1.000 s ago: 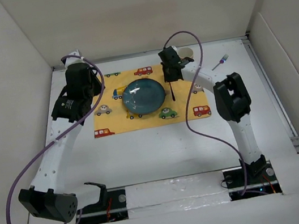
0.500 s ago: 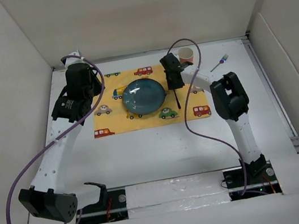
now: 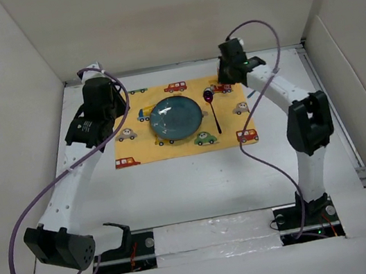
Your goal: Set the dinner table for one person
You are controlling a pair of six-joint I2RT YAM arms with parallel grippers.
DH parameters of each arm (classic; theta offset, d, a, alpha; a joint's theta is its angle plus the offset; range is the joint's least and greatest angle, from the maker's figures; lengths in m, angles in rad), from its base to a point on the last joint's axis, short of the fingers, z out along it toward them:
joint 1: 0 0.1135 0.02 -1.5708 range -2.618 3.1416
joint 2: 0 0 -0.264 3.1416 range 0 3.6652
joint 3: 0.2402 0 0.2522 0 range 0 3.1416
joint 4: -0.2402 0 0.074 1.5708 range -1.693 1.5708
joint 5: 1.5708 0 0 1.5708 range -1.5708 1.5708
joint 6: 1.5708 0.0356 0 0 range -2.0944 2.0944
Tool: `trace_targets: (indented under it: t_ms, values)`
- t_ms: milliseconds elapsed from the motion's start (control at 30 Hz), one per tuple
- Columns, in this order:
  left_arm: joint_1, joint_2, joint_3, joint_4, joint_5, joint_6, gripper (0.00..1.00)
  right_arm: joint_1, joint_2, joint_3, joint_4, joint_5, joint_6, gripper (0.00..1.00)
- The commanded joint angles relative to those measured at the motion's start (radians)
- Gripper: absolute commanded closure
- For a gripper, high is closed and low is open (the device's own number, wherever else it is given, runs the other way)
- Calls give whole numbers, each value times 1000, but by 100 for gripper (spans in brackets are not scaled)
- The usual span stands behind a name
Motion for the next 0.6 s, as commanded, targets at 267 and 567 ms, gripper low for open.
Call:
trace_targets:
  t_ms: [267, 567]
  values:
    - [-2, 3, -29, 51, 8, 31, 76, -371, 150, 191, 1, -2, 175, 79]
    - [-2, 46, -21, 52, 39, 40, 77, -431, 492, 619, -252, 29, 178, 48]
